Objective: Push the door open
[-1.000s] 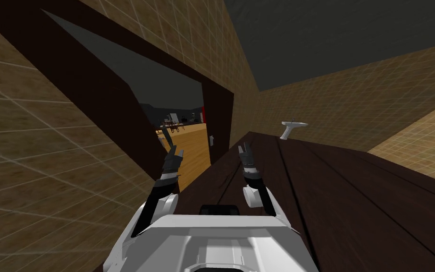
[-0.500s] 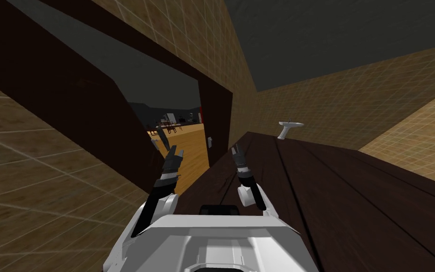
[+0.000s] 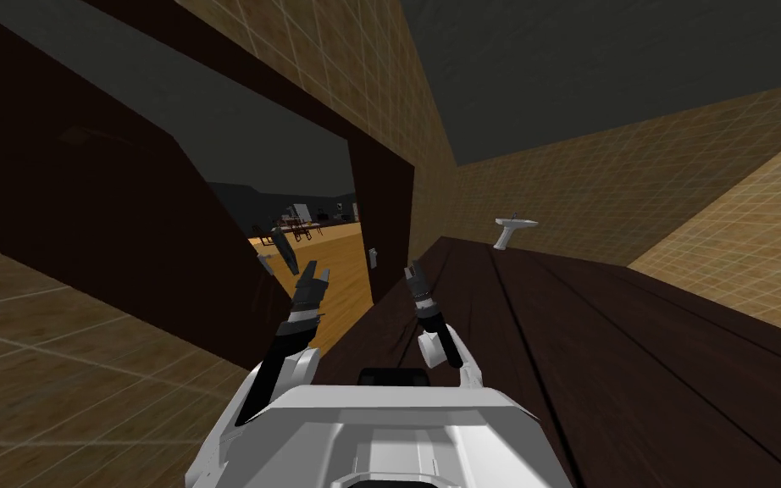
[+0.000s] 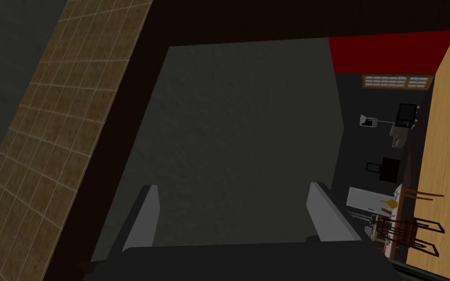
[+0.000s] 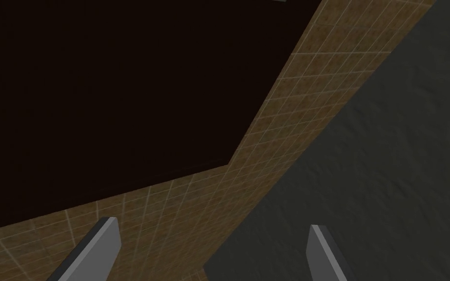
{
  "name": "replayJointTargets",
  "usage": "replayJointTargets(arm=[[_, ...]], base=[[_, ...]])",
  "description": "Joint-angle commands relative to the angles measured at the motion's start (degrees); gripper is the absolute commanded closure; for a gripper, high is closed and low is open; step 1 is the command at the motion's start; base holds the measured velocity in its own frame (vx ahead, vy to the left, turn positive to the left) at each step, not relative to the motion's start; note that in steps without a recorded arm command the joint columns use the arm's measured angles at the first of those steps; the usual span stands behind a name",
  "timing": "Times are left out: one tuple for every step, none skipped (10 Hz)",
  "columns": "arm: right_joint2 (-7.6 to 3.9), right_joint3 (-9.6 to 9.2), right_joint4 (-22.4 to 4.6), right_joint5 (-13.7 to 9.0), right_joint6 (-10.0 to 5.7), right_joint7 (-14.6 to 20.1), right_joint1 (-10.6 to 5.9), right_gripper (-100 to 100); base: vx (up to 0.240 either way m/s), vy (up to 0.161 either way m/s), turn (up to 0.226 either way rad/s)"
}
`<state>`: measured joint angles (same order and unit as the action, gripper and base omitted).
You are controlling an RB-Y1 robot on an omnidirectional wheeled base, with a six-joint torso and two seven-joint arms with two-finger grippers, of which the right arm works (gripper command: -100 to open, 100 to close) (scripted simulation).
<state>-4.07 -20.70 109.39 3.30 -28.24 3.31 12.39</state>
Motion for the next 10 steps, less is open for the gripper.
replayJointTargets(arm=[[-0.04,-1.72,-1.9,-0.1,0.48,0.5,-1.36,-100],[-0.18,-2.62,-2.9,-0.3,0.65,0.8,-2.11,-100],[-0.32,-3.52,-4.0,-0.4,0.81,1.2,-2.86,-100],[-0.46,-4.42,-5.1,-0.5,0.97,1.5,-3.61,-100],[-0.7,-6.26,-7.2,-0.8,1.29,2.2,-5.13,-100],[-0.81,-7.18,-8.3,-0.9,1.46,2.5,-5.9,-100],[-0.93,-8.11,-9.4,-1.1,1.62,2.9,-6.67,-100],[-1.04,-9.03,-10.5,-1.2,1.79,3.2,-7.44,-100],[-1.15,-9.96,-11.6,-1.3,1.96,3.5,-8.21,-100],[-1.24,-10.89,-12.7,-1.5,2.12,3.9,-8.98,-100]], base=[[0.124,-0.001,-0.049],[0.11,-0.006,-0.053],[0.1,-0.013,-0.06],[0.103,-0.02,-0.054],[0.131,-0.012,-0.091],[0.134,-0.02,-0.066],[0.137,-0.01,-0.062],[0.108,0.007,-0.054],[0.092,0.018,-0.048],[0.096,0.008,-0.063]])
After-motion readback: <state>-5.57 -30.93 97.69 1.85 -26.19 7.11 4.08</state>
